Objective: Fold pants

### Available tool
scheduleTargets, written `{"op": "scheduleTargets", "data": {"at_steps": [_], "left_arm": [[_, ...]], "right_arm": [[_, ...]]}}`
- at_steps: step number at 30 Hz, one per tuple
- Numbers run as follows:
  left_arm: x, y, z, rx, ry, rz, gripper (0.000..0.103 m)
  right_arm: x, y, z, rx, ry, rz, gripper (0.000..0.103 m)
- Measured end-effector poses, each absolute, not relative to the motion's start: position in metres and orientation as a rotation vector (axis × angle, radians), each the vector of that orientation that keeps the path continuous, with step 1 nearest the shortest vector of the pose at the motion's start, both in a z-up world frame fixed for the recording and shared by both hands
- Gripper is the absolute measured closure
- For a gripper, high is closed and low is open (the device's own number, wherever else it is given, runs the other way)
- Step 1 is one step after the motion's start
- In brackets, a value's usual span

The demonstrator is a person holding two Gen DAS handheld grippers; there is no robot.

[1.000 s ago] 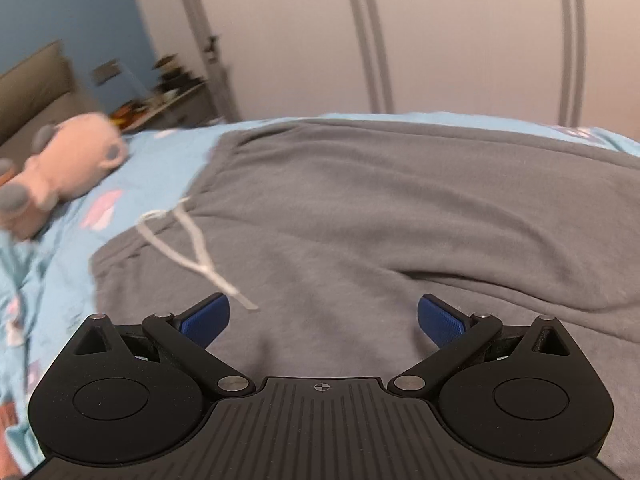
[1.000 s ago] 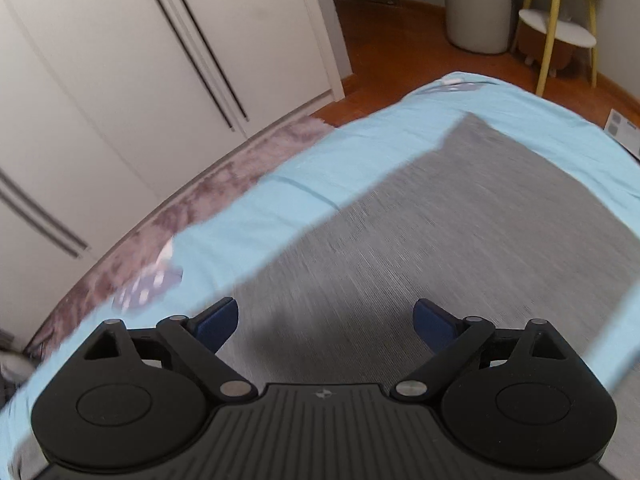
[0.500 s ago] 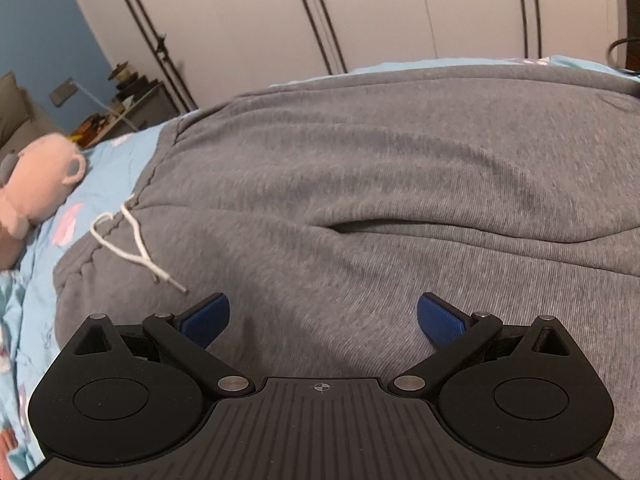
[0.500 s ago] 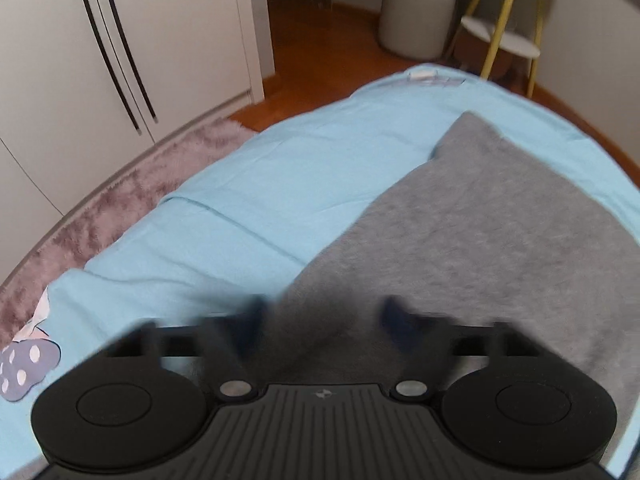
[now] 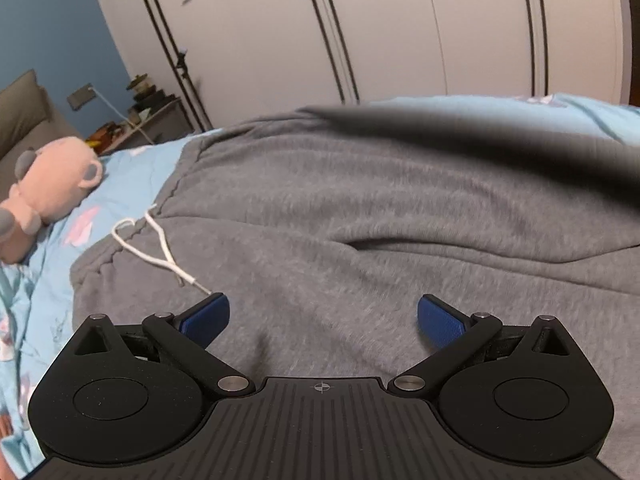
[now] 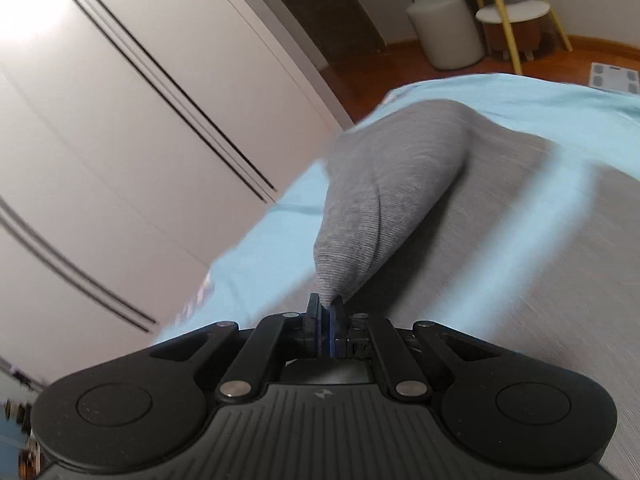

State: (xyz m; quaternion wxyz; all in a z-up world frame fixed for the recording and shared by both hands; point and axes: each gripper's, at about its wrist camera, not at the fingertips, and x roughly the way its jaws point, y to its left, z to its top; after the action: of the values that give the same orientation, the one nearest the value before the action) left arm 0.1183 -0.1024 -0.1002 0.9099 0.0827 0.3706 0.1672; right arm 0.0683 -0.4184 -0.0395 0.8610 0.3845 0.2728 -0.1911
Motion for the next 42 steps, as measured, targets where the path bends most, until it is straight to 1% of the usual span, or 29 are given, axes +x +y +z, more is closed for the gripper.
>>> {"op": "scheduleTargets", "data": {"at_steps": [2, 4, 5, 6, 7, 8, 9, 10, 11, 12, 13, 15, 16, 19, 23, 27, 31, 33, 34, 35, 37, 39, 40, 42], "left_arm": [[0.116, -0.101, -0.098, 0.145, 0.769, 0.308, 0.000], [0.114, -0.100, -0.097, 0.107, 0.792, 0.277, 0.000], [0.113, -0.098, -0.096, 0.088, 0.803, 0.259, 0.000], [0.113, -0.096, -0.095, 0.067, 0.814, 0.234, 0.000], [0.113, -0.095, -0.095, 0.052, 0.825, 0.221, 0.000], [0.113, -0.093, -0.095, 0.041, 0.832, 0.211, 0.000], [0.112, -0.093, -0.096, 0.034, 0.837, 0.203, 0.000], [0.113, -0.091, -0.095, 0.027, 0.838, 0.199, 0.000], [0.113, -0.090, -0.095, 0.021, 0.837, 0.196, 0.000], [0.114, -0.089, -0.093, 0.016, 0.834, 0.186, 0.000], [0.115, -0.086, -0.091, 0.004, 0.832, 0.175, 0.000], [0.121, -0.074, -0.085, -0.059, 0.839, 0.155, 0.000], [0.126, -0.067, -0.083, -0.099, 0.843, 0.151, 0.000], [0.144, -0.042, -0.072, -0.183, 0.856, 0.188, 0.000], [0.189, -0.021, -0.056, -0.107, 0.888, 0.184, 0.000], [0.250, 0.010, -0.040, -0.198, 0.869, 0.165, 0.000], [0.317, 0.047, -0.056, -0.378, 0.983, 0.145, 0.000], [0.338, 0.066, -0.068, -0.494, 1.012, 0.195, 0.002], [0.345, 0.071, -0.073, -0.516, 1.017, 0.204, 0.009], [0.351, 0.075, -0.076, -0.519, 1.024, 0.219, 0.020], [0.365, 0.076, -0.086, -0.500, 1.052, 0.237, 0.029], [0.375, 0.071, -0.094, -0.462, 1.085, 0.233, 0.034], [0.378, 0.068, -0.096, -0.439, 1.090, 0.237, 0.040], [0.381, 0.064, -0.096, -0.420, 1.078, 0.234, 0.043]], "right_arm": [[0.013, -0.400, -0.063, 0.821, 0.614, -0.446, 0.100], [-0.009, -0.393, -0.096, 0.862, 0.710, -0.505, 0.099], [-0.014, -0.393, -0.111, 0.889, 0.730, -0.490, 0.102], [-0.015, -0.394, -0.111, 0.883, 0.700, -0.483, 0.101], [-0.011, -0.395, -0.107, 0.863, 0.698, -0.477, 0.098], [-0.005, -0.396, -0.102, 0.836, 0.704, -0.465, 0.088], [0.000, -0.396, -0.100, 0.805, 0.699, -0.448, 0.069], [0.000, -0.394, -0.100, 0.791, 0.675, -0.435, 0.058], [-0.001, -0.391, -0.102, 0.784, 0.657, -0.421, 0.042], [0.000, -0.389, -0.104, 0.778, 0.642, -0.401, 0.033], [0.001, -0.385, -0.105, 0.766, 0.632, -0.390, 0.029], [0.007, -0.380, -0.103, 0.719, 0.633, -0.348, 0.006], [0.012, -0.379, -0.104, 0.695, 0.637, -0.318, 0.003], [0.021, -0.381, -0.104, 0.658, 0.648, -0.314, 0.003], [0.022, -0.399, -0.102, 0.790, 0.648, -0.294, 0.003], [0.020, -0.412, -0.111, 0.887, 0.620, -0.264, 0.003], [0.023, -0.416, -0.110, 0.892, 0.629, -0.262, 0.003], [0.019, -0.413, -0.110, 0.871, 0.632, -0.258, 0.003], [0.019, -0.413, -0.110, 0.866, 0.627, -0.260, 0.003], [0.019, -0.412, -0.111, 0.862, 0.618, -0.265, 0.003], [0.018, -0.410, -0.112, 0.855, 0.600, -0.277, 0.003], [0.019, -0.408, -0.113, 0.837, 0.587, -0.290, 0.003], [0.021, -0.407, -0.113, 0.824, 0.582, -0.297, 0.003], [0.024, -0.403, -0.114, 0.794, 0.574, -0.311, 0.003]]}}
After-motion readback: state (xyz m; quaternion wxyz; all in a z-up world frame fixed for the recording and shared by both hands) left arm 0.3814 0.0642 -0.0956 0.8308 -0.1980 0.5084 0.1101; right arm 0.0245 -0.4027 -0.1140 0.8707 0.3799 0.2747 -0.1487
